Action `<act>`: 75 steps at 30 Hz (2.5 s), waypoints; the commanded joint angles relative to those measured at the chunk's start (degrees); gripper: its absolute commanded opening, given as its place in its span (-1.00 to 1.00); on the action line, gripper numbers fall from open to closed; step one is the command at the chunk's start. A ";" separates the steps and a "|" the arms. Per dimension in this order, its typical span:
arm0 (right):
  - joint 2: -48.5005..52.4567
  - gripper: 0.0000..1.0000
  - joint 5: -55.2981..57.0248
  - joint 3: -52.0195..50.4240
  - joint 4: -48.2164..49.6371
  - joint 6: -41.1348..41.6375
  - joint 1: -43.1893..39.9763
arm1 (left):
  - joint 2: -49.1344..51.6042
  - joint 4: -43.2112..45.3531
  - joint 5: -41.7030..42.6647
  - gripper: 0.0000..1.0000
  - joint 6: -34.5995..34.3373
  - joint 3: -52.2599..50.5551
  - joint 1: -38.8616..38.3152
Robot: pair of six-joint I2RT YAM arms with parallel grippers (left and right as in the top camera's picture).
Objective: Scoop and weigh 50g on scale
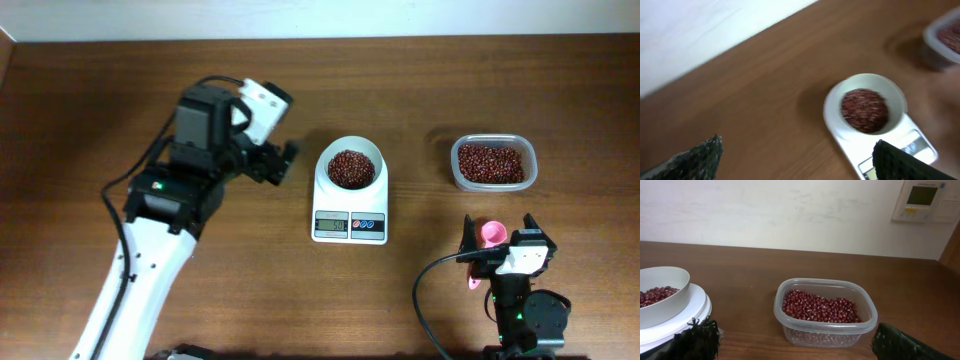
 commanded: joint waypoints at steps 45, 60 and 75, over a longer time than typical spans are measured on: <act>-0.50 0.98 0.28 -0.35 -0.35 0.02 0.26 | -52.76 -20.24 12.87 0.98 -6.95 -11.78 17.55; -0.50 0.98 0.28 -0.35 -0.35 0.02 0.26 | -74.53 -24.76 16.87 0.98 -0.87 -10.80 17.49; -0.50 0.97 0.28 -0.35 -0.35 0.02 0.26 | -74.53 6.91 4.83 0.98 -20.50 -37.75 17.55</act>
